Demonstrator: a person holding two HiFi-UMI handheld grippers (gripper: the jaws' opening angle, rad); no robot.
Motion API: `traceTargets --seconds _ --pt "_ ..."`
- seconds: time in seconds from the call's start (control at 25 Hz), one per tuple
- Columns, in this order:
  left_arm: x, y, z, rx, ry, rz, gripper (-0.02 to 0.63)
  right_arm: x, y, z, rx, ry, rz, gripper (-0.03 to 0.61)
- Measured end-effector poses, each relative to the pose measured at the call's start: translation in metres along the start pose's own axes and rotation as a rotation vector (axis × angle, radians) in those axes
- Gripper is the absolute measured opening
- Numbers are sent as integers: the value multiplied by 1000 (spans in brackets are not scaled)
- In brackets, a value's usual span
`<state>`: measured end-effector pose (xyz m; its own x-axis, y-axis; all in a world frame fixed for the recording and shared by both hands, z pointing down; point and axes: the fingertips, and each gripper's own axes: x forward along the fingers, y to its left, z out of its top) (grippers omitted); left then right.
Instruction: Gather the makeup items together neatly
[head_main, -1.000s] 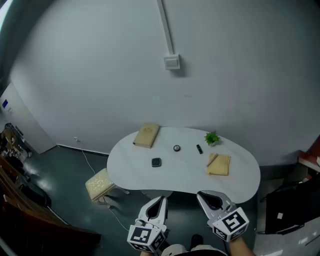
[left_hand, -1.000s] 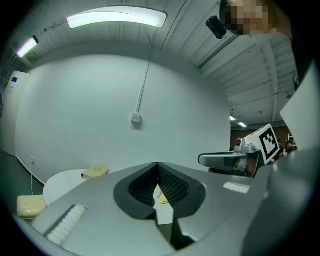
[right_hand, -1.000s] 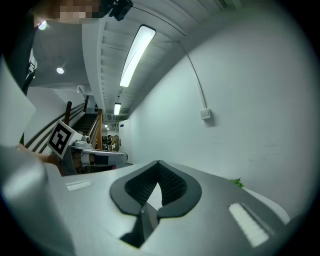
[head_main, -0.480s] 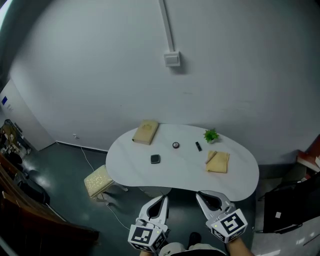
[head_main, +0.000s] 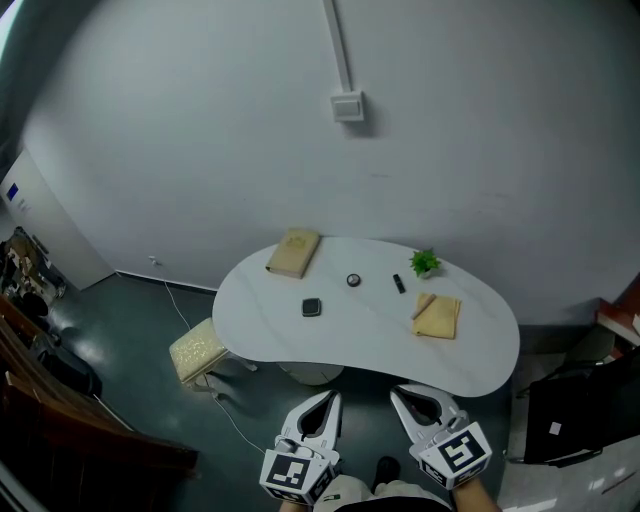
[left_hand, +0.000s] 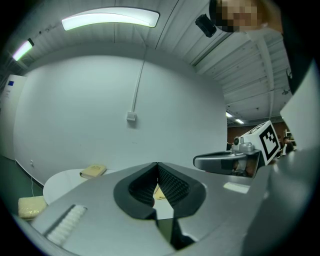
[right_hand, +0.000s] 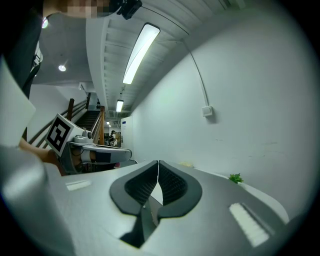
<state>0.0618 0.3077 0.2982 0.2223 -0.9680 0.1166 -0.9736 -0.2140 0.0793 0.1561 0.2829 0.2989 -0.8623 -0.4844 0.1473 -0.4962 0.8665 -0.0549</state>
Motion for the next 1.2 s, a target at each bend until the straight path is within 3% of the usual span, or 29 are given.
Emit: traceTargets --seconds 0.36,0.56,1.2 --pt "0 -4 -14 -5 21 -19 22 4 0 -14 20 28 13 14" --pt "3 8 -18 9 31 -32 69 18 2 -14 9 45 22 38" --pt "58 109 0 35 26 -39 201 121 -25 12 4 59 -2 156"
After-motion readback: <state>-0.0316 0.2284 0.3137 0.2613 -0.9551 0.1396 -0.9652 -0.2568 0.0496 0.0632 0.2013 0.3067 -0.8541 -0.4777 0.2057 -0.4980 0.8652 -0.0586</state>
